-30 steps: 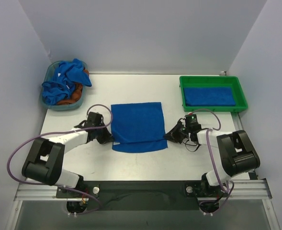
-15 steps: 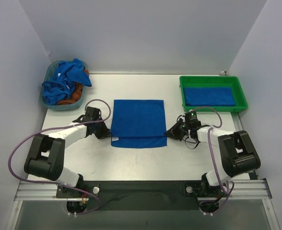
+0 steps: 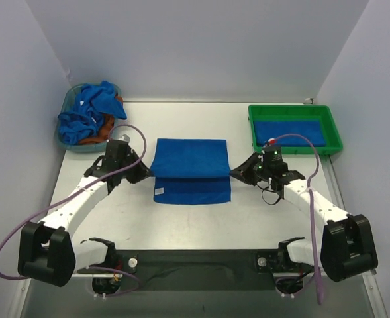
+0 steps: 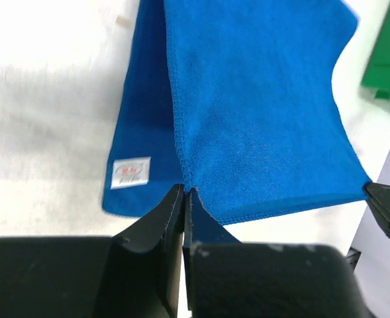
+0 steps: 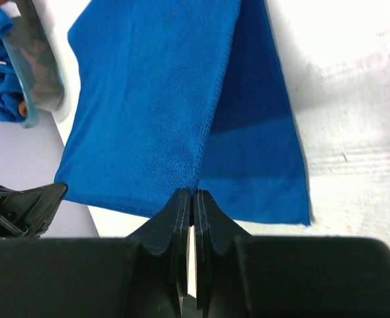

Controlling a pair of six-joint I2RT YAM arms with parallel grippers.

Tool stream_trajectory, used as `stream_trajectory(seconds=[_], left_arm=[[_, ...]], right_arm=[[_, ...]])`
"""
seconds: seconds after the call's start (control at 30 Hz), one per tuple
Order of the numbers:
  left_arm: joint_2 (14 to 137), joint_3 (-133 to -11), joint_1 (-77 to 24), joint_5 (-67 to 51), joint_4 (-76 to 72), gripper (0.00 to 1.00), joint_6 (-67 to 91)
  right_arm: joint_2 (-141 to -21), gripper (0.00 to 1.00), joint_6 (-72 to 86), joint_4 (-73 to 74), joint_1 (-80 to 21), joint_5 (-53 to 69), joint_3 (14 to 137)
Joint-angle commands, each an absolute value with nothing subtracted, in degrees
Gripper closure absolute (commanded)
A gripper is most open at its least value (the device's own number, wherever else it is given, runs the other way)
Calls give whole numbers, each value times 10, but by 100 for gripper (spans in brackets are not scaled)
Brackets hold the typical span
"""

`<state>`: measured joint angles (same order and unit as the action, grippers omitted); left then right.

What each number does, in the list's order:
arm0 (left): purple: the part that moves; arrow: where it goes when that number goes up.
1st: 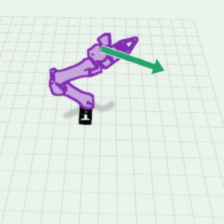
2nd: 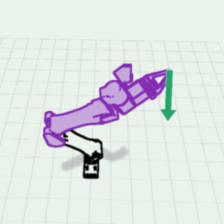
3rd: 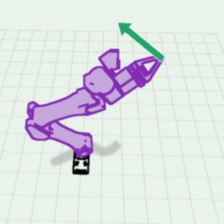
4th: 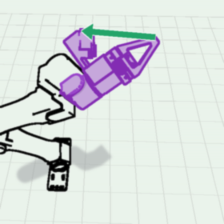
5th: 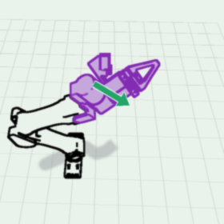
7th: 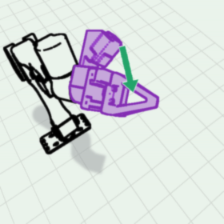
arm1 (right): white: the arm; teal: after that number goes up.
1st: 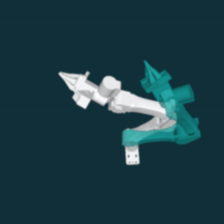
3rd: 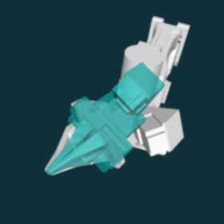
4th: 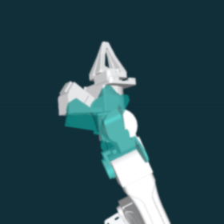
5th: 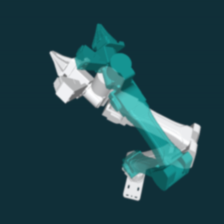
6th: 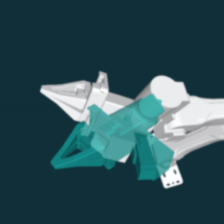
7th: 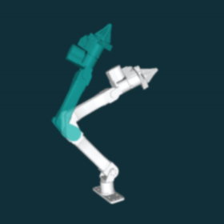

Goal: Fold and stack the towels
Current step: Fold the towel

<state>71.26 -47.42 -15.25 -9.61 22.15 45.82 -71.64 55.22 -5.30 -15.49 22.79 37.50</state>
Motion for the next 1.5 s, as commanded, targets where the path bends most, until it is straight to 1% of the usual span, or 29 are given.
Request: stream_trajectory(seconds=[0.0, 0.07, 0.17, 0.27, 0.6, 0.7, 0.93, 1.1, 1.13, 1.17, 1.2, 1.23, 1.27, 1.33, 1.37, 1.43, 1.47], left_arm=[[690, -411, -154, -64, 239, 100, 454], [696, -363, -157, -73, 221, 100, 462], [724, -322, -168, -74, 183, 100, 470], [759, -314, -178, -70, 165, 100, 470], [757, -273, -205, -39, 152, 100, 499], [754, -277, -204, -32, 154, 100, 493], [773, -330, -203, -18, 183, 100, 479], [752, -335, -203, -17, 191, 100, 479], [750, -334, -203, -18, 192, 99, 480], [745, -332, -203, -21, 193, 97, 480], [743, -330, -203, -25, 199, 94, 481], [741, -329, -204, -30, 201, 90, 481], [730, -327, -204, -37, 204, 82, 482], [716, -320, -205, -44, 213, 73, 485], [694, -319, -206, -47, 218, 64, 486], [666, -316, -207, -47, 232, 55, 488], [639, -316, -209, -47, 236, 49, 488]], right_arm=[[-694, 100, 541, -6, -156, 178, 328], [-699, 100, 548, -28, -161, 178, 288], [-722, 100, 563, -69, -167, 179, 241], [-751, 100, 567, -96, -167, 177, 219], [-773, 100, 560, -91, -157, 163, 206], [-767, 100, 557, -89, -154, 163, 211], [-765, 100, 543, -64, -147, 156, 247], [-755, 100, 543, -55, -147, 159, 250], [-754, 95, 544, -54, -147, 160, 249], [-751, 90, 544, -52, -147, 163, 247], [-746, 82, 544, -50, -147, 164, 246], [-742, 80, 544, -44, -147, 165, 244], [-737, 77, 543, -40, -148, 166, 243], [-715, 72, 540, -20, -150, 165, 243], [-705, 71, 538, -12, -151, 165, 245], [-671, 69, 527, 22, -158, 160, 252], [-659, 69, 523, 30, -161, 153, 256]])
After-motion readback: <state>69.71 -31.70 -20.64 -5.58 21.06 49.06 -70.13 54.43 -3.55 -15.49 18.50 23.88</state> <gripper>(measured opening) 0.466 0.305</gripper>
